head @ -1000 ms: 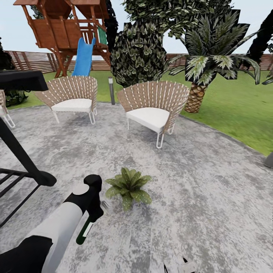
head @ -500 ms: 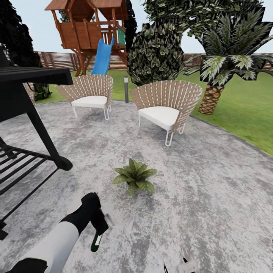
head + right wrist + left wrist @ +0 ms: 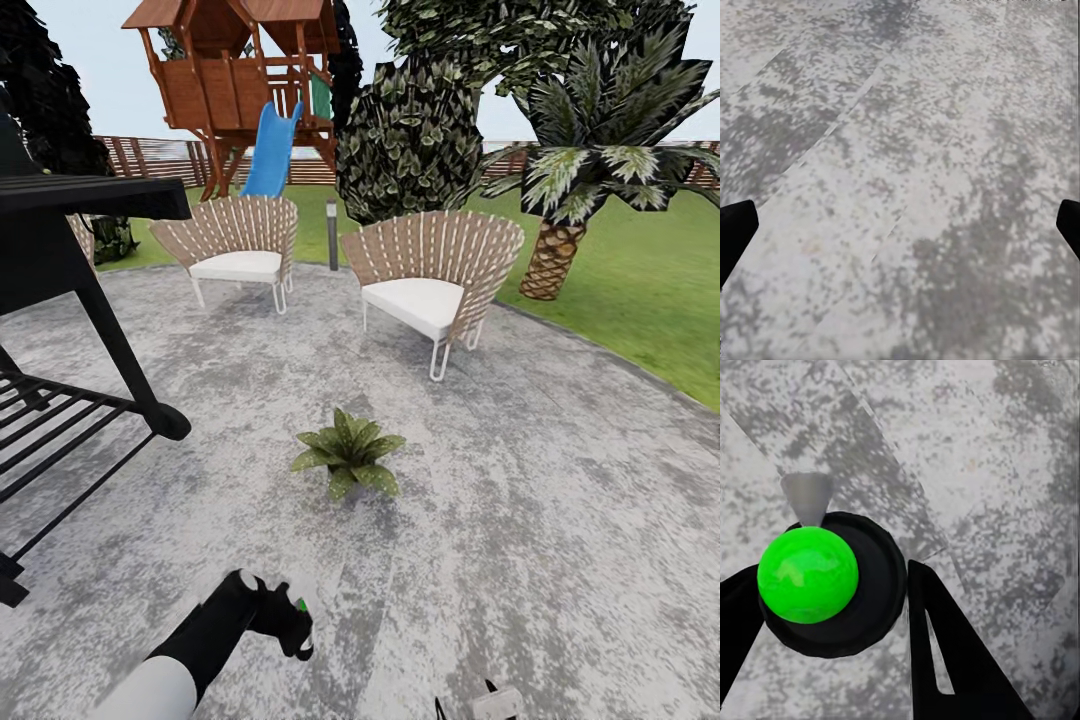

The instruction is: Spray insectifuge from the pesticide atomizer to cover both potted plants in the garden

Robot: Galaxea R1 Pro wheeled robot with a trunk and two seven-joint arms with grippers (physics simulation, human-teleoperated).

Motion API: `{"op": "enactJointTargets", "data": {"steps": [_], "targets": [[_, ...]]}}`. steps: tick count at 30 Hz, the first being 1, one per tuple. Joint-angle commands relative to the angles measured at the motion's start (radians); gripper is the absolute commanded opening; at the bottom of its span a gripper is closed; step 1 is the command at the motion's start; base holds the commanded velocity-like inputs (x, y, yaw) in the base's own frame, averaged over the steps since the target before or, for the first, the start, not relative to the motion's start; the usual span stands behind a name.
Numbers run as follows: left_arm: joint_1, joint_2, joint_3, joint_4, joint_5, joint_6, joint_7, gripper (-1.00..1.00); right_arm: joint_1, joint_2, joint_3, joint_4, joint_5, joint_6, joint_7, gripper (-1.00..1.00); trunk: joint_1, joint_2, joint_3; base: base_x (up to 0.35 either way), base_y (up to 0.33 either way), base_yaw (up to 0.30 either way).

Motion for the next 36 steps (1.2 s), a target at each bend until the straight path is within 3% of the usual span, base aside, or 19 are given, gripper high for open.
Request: {"op": "enactJointTargets", "data": {"steps": [1,8,20,36], "targets": [[0.000,-0.001,0.000,-0.005,-0.004,0.007,-0.004,-1.00,-0.001,0.000,0.001,0.000,0.010,-0.001,-0.011,1.00,0.000,0.000,-0.001,-0.002,-0.001,0.000],[0.001,-0.006,0.001,-0.013,-0.002,0.007,0.014,-1.00,-0.001,-0.005,-0.003,-0.002,0.009,-0.001,-0.013,1.00,0.000,0.000,-0.001,0.000,0.000,0.044],[0.001,-0.007,0.001,-0.010,0.000,0.007,0.039,-1.00,-0.001,-0.004,0.000,0.000,0.009,-0.001,-0.013,1.00,0.000,0.000,-0.001,0.000,-0.006,0.266],[0.001,-0.007,0.001,-0.010,0.000,0.007,0.039,-1.00,-0.001,-0.004,0.000,0.000,0.009,-0.001,-0.013,1.00,0.000,0.000,-0.001,0.000,-0.251,0.278]]}}
